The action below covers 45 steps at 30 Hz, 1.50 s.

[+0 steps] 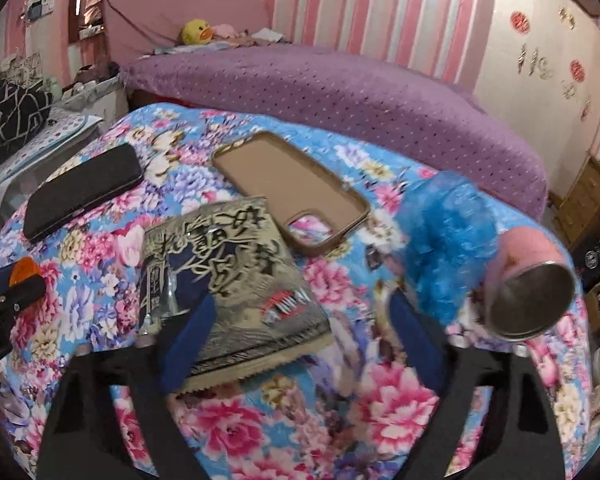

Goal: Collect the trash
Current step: 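Grasp the dark printed paper packet with the right tool while the left tool holds the orange cup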

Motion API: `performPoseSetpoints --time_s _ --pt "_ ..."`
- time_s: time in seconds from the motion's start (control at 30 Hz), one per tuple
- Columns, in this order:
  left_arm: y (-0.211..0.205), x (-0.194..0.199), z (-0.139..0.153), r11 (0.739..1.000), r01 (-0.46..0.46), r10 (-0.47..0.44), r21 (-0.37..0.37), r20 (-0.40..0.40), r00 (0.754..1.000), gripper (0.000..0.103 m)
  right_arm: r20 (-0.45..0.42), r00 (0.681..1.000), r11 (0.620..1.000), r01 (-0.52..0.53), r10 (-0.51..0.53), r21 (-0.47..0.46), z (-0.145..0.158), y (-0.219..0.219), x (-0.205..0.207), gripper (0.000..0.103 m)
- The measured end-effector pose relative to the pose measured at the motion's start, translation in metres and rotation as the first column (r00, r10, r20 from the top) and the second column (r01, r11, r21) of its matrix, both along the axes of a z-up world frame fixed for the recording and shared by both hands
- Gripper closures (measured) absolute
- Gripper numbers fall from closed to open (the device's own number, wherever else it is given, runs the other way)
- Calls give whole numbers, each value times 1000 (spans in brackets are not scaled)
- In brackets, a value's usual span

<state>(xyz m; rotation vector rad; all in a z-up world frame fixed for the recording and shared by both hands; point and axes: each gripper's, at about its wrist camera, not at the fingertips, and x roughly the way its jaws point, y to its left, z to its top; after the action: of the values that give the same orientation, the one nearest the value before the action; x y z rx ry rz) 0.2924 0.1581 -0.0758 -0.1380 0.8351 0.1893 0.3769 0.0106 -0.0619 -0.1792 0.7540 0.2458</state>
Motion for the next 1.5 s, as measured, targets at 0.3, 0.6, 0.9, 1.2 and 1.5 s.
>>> performPoseSetpoints --time_s 0.3,0.6,0.9,1.2,1.5 --pt "-1 -1 2 1000 3 -3 -21 11 1000 64 10 998 998 -57 57 -11 -2 15 -10 70" --pt "3 -4 7 1000 -7 8 -26 21 1000 64 18 994 994 -105 105 -24 1 21 -19 99" --pt "1 -15 18 1000 -5 5 -11 56 998 64 71 995 997 -77 74 31 25 -20 -47 100" --pt "-18 -31 20 999 28 -30 31 61 998 64 78 997 998 -17 12 64 37 -80 -85 100" --pt "-15 -33 20 999 4 -6 34 62 998 64 26 998 998 -50 49 39 26 -69 -89 98"
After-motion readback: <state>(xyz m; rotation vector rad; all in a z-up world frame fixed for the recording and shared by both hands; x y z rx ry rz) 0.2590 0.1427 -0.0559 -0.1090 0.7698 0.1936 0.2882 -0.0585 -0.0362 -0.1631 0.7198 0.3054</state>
